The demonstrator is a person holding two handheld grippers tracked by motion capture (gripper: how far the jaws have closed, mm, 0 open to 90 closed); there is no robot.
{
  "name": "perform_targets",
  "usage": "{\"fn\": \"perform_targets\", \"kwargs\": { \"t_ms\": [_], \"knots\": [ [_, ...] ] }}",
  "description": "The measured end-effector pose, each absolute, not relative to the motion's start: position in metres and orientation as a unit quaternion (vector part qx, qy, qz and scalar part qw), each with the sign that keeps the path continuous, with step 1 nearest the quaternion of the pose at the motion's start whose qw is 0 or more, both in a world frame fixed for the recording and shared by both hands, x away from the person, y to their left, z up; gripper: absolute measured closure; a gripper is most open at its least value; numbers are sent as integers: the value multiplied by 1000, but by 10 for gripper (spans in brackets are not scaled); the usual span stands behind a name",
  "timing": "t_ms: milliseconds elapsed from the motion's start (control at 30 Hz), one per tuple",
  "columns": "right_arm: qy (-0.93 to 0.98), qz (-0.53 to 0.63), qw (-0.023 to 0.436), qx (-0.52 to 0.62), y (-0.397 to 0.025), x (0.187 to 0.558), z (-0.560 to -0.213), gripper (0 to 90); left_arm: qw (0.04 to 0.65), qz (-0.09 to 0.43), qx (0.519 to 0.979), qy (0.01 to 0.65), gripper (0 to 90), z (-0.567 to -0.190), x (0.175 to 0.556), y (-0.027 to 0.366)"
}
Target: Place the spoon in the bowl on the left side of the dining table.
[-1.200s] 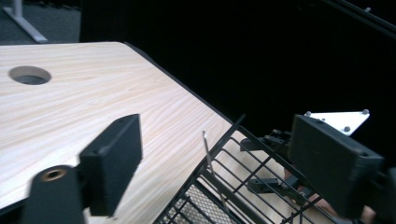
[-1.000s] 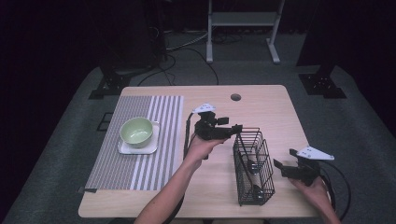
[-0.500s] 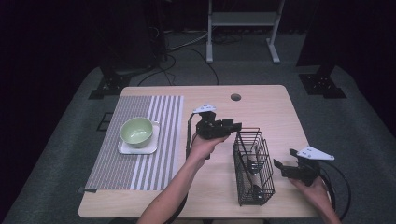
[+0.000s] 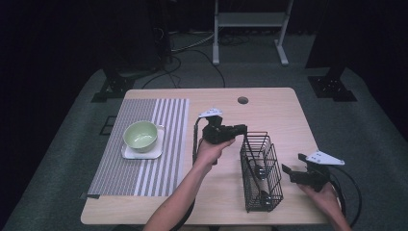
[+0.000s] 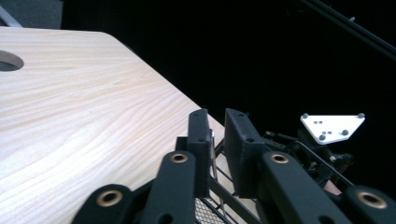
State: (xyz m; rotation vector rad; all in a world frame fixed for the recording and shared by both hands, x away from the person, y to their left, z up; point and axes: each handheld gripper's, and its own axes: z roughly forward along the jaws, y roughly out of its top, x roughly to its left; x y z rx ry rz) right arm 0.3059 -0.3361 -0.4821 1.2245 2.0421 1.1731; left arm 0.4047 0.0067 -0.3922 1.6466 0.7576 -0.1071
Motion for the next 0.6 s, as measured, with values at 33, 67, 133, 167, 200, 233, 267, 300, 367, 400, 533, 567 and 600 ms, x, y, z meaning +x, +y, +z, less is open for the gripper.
{"fn": "perform_targets", "kwargs": {
  "t_ms": [33,67,133,167,200,233,267,300,367,400,533,567,600],
  "knots": [
    [747,429,241,448,-336,306,-482,157,617,-48,714,329,817,-392,405,7],
    [747,429,241,447,-336,306,-482,157,617,-50,713,329,844,-392,405,7],
    [747,429,242,447,-336,306,-482,157,619,-53,712,327,875,-392,404,7],
    [747,429,242,447,-336,306,-482,157,620,-54,711,327,875,-392,404,7],
    [747,429,242,447,-336,306,-482,158,622,-55,709,328,879,-393,404,7],
    [747,429,241,447,-336,306,-482,157,623,-56,708,328,890,-393,404,8],
    [747,429,241,447,-336,306,-482,157,624,-58,706,329,891,-393,404,8],
    [747,429,241,447,-336,306,-482,157,626,-61,704,330,892,-393,404,8],
    [746,430,241,447,-336,306,-482,157,629,-64,701,330,893,-393,404,8],
    [746,430,241,447,-336,306,-482,157,632,-68,698,330,893,-394,403,7],
    [746,430,241,448,-336,306,-482,157,638,-74,691,331,893,-392,402,8],
    [746,430,241,448,-336,306,-482,157,638,-74,691,331,893,-392,402,8],
    [746,430,241,448,-336,306,-482,158,639,-75,691,331,893,-392,402,8]
  ]
}}
